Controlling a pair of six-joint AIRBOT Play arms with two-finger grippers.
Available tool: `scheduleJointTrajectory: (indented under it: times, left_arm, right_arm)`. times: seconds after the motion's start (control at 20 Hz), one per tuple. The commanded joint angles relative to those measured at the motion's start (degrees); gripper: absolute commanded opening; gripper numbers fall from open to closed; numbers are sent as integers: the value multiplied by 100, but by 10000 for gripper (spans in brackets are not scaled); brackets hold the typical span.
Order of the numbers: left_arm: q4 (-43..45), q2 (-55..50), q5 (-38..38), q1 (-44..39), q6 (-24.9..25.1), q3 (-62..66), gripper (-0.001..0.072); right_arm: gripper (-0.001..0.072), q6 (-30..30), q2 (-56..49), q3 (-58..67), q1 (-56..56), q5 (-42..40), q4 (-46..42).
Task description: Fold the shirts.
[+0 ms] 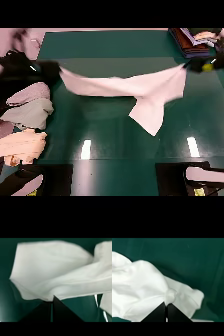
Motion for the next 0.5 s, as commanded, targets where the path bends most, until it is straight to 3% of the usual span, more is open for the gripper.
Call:
scheduleJointTrajectory:
  times: [0.0,0.25,0.45]
  left_arm:
    - [518,603,26,4,-11,1843,22]
    - [748,758,-103,4,-9,4387,21]
    - [855,756,240,4,9,4741,20]
  right_arm:
    - [12,166,1217,1189,-50,103,74]
    - [12,719,2448,2538,-61,-304,-232]
    - [11,1342,2872,3187,-61,-299,-922]
